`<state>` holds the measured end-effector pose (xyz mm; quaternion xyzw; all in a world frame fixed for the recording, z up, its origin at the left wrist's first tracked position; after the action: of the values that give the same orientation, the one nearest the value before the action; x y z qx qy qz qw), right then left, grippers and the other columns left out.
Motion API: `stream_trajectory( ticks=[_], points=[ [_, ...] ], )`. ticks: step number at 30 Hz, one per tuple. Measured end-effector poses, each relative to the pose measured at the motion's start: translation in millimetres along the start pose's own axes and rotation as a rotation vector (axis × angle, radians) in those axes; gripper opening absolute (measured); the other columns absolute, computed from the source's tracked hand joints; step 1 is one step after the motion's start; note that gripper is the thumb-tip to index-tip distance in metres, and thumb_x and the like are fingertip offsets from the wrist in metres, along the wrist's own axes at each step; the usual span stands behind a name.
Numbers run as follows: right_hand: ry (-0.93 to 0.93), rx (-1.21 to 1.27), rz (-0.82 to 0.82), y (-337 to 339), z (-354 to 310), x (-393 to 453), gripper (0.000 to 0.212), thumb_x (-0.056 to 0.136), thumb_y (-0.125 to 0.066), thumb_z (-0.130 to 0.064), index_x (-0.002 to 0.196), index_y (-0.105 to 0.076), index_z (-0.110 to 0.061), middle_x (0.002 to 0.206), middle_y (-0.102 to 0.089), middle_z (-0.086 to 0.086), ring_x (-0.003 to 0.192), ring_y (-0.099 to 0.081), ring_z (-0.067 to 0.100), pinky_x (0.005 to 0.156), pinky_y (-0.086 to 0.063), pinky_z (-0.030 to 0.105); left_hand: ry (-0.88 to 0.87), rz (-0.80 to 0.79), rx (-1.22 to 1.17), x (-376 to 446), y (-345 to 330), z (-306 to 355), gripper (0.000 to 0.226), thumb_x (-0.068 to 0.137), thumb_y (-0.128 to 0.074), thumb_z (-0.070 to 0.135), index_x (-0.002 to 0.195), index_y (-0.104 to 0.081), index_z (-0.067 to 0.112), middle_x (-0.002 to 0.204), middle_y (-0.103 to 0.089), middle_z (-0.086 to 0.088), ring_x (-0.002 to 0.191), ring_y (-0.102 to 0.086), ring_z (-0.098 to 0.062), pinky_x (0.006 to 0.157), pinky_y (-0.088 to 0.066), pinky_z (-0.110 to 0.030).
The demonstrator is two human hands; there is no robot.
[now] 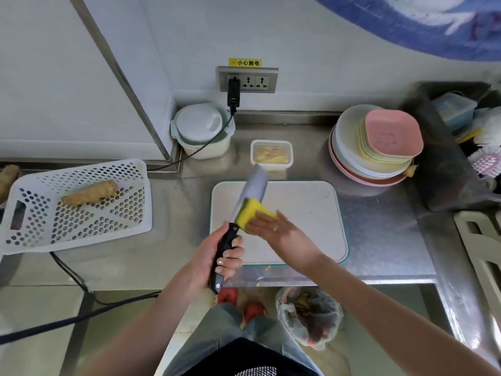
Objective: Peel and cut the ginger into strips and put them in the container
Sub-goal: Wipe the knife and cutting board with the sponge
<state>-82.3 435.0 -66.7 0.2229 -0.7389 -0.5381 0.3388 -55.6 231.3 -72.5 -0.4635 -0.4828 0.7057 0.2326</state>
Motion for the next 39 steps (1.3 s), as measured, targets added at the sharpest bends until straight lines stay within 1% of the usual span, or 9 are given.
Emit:
stream_trajectory(
  ticks=[5, 8, 10, 16, 23, 28, 31, 35, 39],
  points=[
    [-0.677, 0.091, 0.198, -4.6, 14.9, -40.4, 0.047, 0.083, -0.05, 0.005, 0.124, -0.062, -0.012, 0.125, -0.064, 0.01, 0.123, -0.054, 0.038, 0.094, -0.047, 0.058, -0.314, 0.699, 0.295, -27.9, -0.8, 6.6, 0.046, 0.093, -0.046, 0.05, 0.061, -0.044, 0.016, 0.047, -0.033, 0.002, 0.031, -0.029, -0.009, 0.032, -0.021, -0.013],
    [-0.437, 0.163, -0.022, -33.2, -31.5, -30.2, 0.042, 0.083, -0.05, -0.017, 0.122, -0.064, -0.022, 0.132, -0.06, 0.001, 0.131, -0.047, 0.035, 0.096, -0.045, 0.052, -0.433, 0.937, 0.525, -30.6, 10.0, -1.2, 0.036, 0.089, -0.062, 0.032, 0.064, -0.042, 0.014, 0.047, -0.035, 0.0, 0.037, -0.031, -0.013, 0.036, -0.026, -0.019],
    [-0.366, 0.271, -0.185, -59.1, -53.9, -26.8, 0.041, 0.083, -0.058, -0.022, 0.125, -0.063, -0.025, 0.142, -0.051, -0.001, 0.138, -0.037, 0.028, 0.103, -0.04, 0.048, -0.459, 1.015, 0.626, -30.8, 15.7, -5.1, 0.029, 0.086, -0.066, 0.023, 0.071, -0.044, 0.012, 0.049, -0.036, -0.001, 0.041, -0.033, -0.015, 0.04, -0.029, -0.023],
    [-0.516, 0.383, -0.098, -73.2, -19.3, -45.0, 0.038, 0.089, -0.055, -0.008, 0.124, -0.065, -0.016, 0.143, -0.047, -0.003, 0.136, -0.041, 0.025, 0.109, -0.033, 0.022, -0.434, 1.114, 0.893, -31.7, 21.5, -10.1, 0.03, 0.084, -0.067, 0.024, 0.072, -0.043, 0.012, 0.046, -0.043, -0.002, 0.035, -0.038, -0.016, 0.039, -0.033, -0.025],
    [-1.535, 0.07, 0.191, 1.8, 94.6, -111.4, 0.036, 0.084, -0.046, 0.004, 0.111, -0.068, -0.006, 0.095, -0.064, 0.027, 0.092, -0.055, 0.043, 0.074, -0.041, 0.039, -0.426, 1.153, 0.981, -24.6, 16.1, -13.1, 0.026, 0.085, -0.066, 0.02, 0.075, -0.044, 0.01, 0.056, -0.047, -0.01, 0.042, -0.043, -0.02, 0.034, -0.032, -0.024],
    [-1.101, 0.151, 0.214, -24.0, 53.1, -47.0, 0.033, 0.075, -0.058, -0.005, 0.104, -0.072, -0.01, 0.12, -0.065, 0.014, 0.104, -0.058, 0.037, 0.088, -0.043, 0.041, -0.388, 1.16, 0.961, -22.8, 16.9, -15.7, 0.023, 0.086, -0.065, 0.018, 0.079, -0.047, 0.007, 0.057, -0.045, -0.007, 0.041, -0.039, -0.016, 0.037, -0.033, -0.024],
    [-1.211, 0.185, 0.051, -45.0, 32.1, -32.8, 0.03, 0.088, -0.059, -0.026, 0.117, -0.064, -0.018, 0.149, -0.04, 0.002, 0.13, -0.036, 0.031, 0.102, -0.034, 0.043, -0.383, 1.165, 0.949, -24.0, 18.2, -15.2, 0.022, 0.086, -0.065, 0.018, 0.078, -0.047, 0.007, 0.057, -0.047, -0.006, 0.042, -0.039, -0.015, 0.038, -0.034, -0.024],
    [-1.173, 0.204, 0.096, -40.8, 39.6, -20.6, 0.023, 0.085, -0.058, -0.005, 0.108, -0.064, -0.006, 0.14, -0.045, 0.013, 0.118, -0.039, 0.037, 0.096, -0.042, 0.047, -0.397, 1.18, 0.92, -27.8, 18.3, -12.5, 0.02, 0.086, -0.064, 0.017, 0.079, -0.049, 0.006, 0.061, -0.058, -0.012, 0.038, -0.04, -0.012, 0.036, -0.033, -0.023],
    [-0.729, 0.362, 0.179, -50.8, -12.3, 25.1, 0.042, 0.076, -0.058, 0.004, 0.112, -0.069, -0.014, 0.129, -0.056, 0.013, 0.112, -0.043, 0.031, 0.096, -0.041, 0.032, -0.443, 1.202, 0.912, -28.8, 17.5, -10.7, 0.019, 0.084, -0.064, 0.015, 0.073, -0.05, 0.008, 0.055, -0.057, -0.012, 0.035, -0.04, -0.013, 0.038, -0.035, -0.025]
  ],
)
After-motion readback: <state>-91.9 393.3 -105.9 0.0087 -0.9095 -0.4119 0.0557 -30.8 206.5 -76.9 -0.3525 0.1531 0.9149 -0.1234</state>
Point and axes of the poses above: each hand's wrist, its own x-axis towards the middle knuckle, its own y-axis out of the back of the hand, z = x × y, the point moved 1 cm from there along x, towards the middle knuckle
